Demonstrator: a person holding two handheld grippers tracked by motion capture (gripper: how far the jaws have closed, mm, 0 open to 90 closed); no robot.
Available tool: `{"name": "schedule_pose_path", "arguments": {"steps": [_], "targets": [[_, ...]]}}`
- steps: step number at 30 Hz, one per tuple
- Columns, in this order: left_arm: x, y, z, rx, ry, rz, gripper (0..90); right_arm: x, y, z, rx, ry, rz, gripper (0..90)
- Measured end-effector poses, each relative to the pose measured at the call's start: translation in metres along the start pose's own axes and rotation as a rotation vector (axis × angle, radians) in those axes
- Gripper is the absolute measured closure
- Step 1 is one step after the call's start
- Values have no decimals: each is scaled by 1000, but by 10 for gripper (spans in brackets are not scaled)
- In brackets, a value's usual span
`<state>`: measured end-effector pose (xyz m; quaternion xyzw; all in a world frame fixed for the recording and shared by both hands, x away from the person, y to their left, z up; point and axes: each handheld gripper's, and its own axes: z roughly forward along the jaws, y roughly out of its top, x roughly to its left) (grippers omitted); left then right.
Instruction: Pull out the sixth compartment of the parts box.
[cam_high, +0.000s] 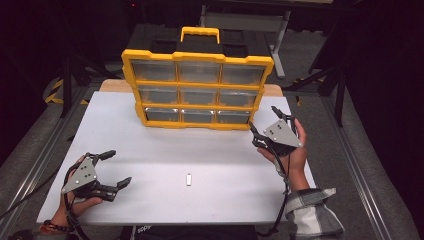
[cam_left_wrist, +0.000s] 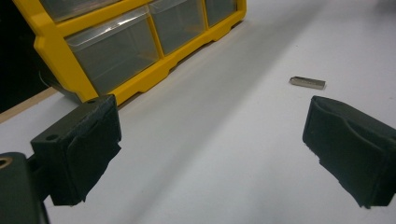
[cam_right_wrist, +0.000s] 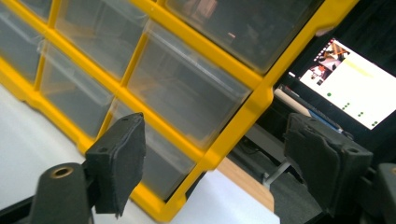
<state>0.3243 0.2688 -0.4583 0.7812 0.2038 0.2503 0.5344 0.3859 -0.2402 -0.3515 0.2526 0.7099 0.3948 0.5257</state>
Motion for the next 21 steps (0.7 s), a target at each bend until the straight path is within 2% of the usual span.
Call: {"name": "schedule_pose_path", "arguments": {"steps": [8, 14, 17, 21], "targets": [[-1, -1, 2, 10, -11, -1, 53, -4, 18, 15, 1, -13, -24, 195], [-2, -1, 3, 20, -25, -2, 55, 0, 28, 31, 7, -11, -46, 194], [-3, -1, 4, 25, -29, 3, 56, 3, 30, 37, 4, -1, -72, 221], [-2, -2, 4, 26, -30, 0, 59, 9, 33, 48, 23, -20, -124, 229]]}}
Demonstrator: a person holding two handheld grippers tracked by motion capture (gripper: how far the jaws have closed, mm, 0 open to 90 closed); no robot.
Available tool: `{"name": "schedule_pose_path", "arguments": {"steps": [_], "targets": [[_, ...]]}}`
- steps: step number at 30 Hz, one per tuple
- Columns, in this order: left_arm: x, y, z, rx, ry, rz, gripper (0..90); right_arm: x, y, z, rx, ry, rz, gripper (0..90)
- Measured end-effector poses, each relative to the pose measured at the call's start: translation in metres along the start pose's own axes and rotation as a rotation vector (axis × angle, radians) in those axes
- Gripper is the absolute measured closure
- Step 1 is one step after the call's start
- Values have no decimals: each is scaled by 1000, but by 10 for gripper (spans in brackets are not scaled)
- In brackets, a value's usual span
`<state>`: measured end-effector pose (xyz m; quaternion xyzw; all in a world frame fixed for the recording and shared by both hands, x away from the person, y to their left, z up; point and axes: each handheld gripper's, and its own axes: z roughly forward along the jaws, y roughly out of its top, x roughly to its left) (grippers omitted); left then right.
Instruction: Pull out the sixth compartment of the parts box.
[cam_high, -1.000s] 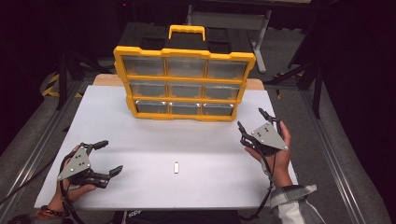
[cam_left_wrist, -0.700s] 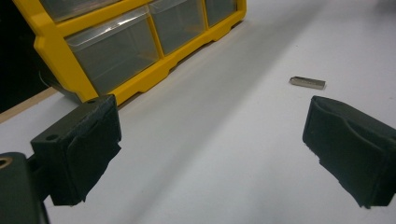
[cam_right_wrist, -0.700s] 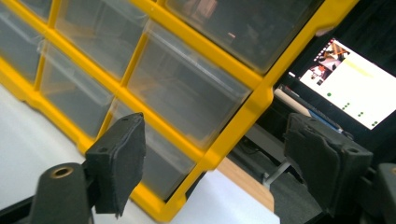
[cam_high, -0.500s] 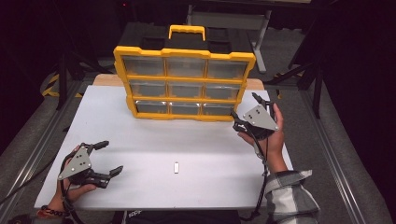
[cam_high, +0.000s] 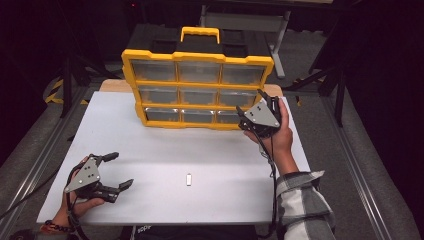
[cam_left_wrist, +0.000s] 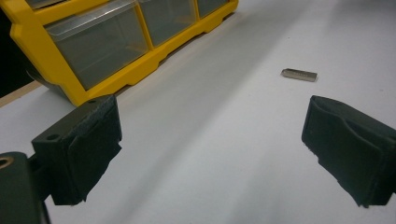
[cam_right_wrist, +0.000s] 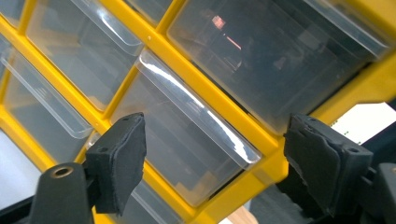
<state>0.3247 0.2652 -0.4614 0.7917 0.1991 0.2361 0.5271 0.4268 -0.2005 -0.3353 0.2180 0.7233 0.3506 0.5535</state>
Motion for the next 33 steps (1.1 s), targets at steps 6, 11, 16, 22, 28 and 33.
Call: {"name": "schedule_pose_path", "arguments": {"steps": [6, 11, 16, 22, 28, 33], "targets": [[-1, 0, 2, 3, -5, 5, 62, 6, 5, 10, 30, -21, -86, 339], [-2, 0, 1, 10, -6, 12, 64, 13, 6, 20, 72, -39, -185, 431], [-2, 0, 2, 11, -11, 14, 65, 19, 7, 27, 98, -53, -243, 512], [-3, 0, 1, 4, -22, 15, 64, 24, 9, 33, 124, -69, -301, 578], [-3, 0, 2, 11, -26, 14, 66, 23, 9, 38, 144, -105, -347, 570], [-3, 0, 3, 18, -32, 12, 65, 25, 10, 39, 149, -110, -381, 600]]}}
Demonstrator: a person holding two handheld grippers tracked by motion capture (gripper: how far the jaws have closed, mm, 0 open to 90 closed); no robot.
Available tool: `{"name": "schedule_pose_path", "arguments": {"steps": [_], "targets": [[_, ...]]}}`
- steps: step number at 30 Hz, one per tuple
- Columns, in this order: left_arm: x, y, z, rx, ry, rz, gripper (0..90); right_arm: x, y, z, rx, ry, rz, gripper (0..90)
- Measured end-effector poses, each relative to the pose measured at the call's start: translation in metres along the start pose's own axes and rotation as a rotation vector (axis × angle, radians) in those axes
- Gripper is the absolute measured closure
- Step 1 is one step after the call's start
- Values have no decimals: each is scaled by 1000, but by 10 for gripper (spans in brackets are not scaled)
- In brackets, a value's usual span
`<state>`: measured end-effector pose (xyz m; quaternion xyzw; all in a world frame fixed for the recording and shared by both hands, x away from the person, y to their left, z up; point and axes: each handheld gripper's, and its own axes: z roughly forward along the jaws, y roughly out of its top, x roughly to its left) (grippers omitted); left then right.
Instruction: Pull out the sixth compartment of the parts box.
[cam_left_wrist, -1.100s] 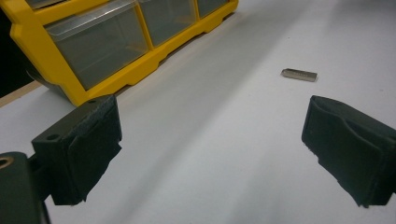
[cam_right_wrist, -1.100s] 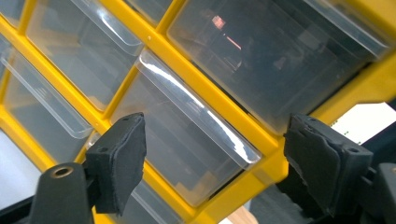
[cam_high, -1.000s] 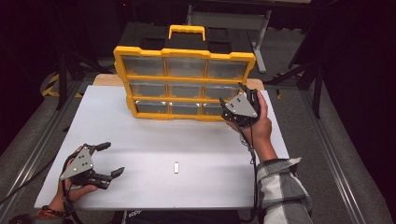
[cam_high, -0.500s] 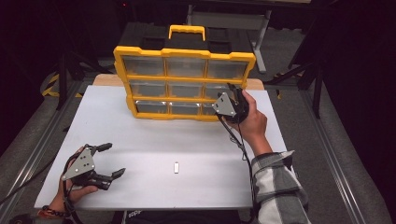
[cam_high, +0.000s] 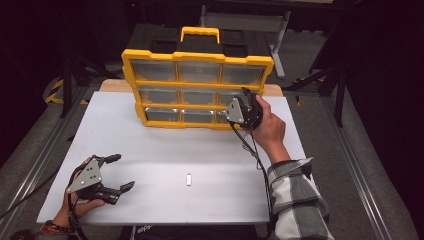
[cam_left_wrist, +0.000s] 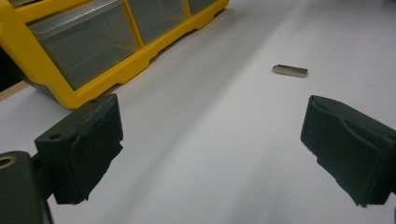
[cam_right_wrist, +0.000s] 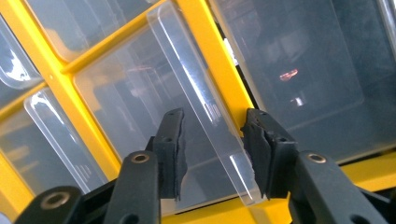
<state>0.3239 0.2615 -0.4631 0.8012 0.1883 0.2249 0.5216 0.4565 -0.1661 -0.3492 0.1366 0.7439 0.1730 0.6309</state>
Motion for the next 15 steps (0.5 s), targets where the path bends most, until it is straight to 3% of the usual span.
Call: {"name": "schedule_pose_path", "arguments": {"steps": [4, 15], "targets": [[-1, 0, 1, 2, -4, 5, 65, 3, 4, 0, 7, -32, -42, 672], [-1, 0, -1, -7, -2, -6, 66, 16, 11, 1, 55, -121, -256, 747]]}}
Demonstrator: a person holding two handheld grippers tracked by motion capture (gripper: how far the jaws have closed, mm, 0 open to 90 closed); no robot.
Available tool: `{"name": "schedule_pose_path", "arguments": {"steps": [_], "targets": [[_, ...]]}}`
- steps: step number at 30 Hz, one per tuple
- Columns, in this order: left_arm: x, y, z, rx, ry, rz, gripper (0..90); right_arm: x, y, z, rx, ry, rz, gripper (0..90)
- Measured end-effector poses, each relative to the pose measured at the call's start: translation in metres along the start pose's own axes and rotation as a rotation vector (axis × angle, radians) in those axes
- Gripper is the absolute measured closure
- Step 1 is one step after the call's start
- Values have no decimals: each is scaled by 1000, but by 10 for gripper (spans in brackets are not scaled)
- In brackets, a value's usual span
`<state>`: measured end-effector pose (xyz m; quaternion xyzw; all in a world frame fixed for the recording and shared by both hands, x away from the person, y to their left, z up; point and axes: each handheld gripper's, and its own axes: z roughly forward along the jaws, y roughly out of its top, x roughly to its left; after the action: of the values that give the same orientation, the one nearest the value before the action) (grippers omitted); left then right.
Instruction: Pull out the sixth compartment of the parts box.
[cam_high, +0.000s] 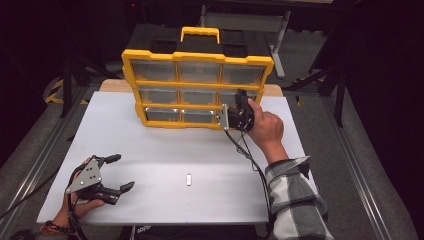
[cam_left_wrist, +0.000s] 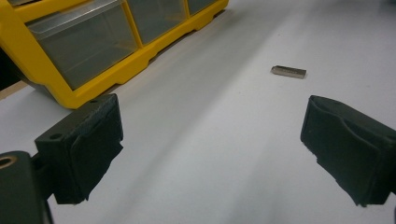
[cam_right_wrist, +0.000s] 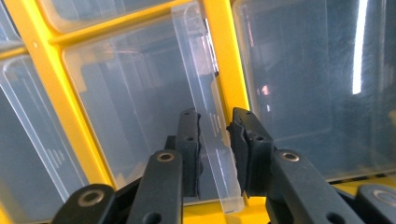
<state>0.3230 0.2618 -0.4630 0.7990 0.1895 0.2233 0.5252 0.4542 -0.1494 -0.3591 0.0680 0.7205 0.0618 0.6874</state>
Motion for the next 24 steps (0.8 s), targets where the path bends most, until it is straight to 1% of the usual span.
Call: {"name": "schedule_pose_path", "arguments": {"steps": [1, 2, 3, 6, 7, 9, 15, 16, 17, 19, 20, 21, 22, 24], "targets": [[0, 0, 0, -1, 1, -1, 67, 2, 1, -1, -1, -14, -20, 786], [0, 0, 0, 0, 2, 1, 67, 4, 1, -2, 9, -30, -42, 796], [-1, 0, 0, 0, 2, 0, 67, 5, 1, -2, 6, -36, -50, 797], [-1, 0, 0, -2, 5, 4, 66, 6, 1, -3, 7, -37, -45, 801], [-1, 0, -1, 2, 8, 4, 66, 7, 1, -4, 10, -41, -50, 805], [-1, 0, -1, -5, 11, 4, 66, 9, 1, -4, 11, -52, -66, 809], [-1, 1, -2, -2, 7, 9, 67, 13, 2, -9, 18, -70, -55, 813], [-1, 1, -2, -3, 6, 8, 67, 13, 1, -10, 15, -66, -61, 813], [-1, 1, -2, -3, 7, 8, 67, 14, 1, -11, 16, -76, -50, 813], [-1, 1, -2, -5, 11, 6, 67, 13, 1, -13, 14, -73, -50, 813], [-1, 1, -2, -5, 12, 6, 67, 13, 1, -15, 8, -72, -42, 813], [-1, 1, -2, -4, 10, 8, 68, 13, 0, -16, 5, -69, -46, 813], [-1, 1, -2, -5, 13, 8, 68, 13, 0, -18, 6, -76, -42, 813], [-1, 1, -3, -9, 18, 8, 70, 14, 0, -20, 3, -74, -36, 812]]}}
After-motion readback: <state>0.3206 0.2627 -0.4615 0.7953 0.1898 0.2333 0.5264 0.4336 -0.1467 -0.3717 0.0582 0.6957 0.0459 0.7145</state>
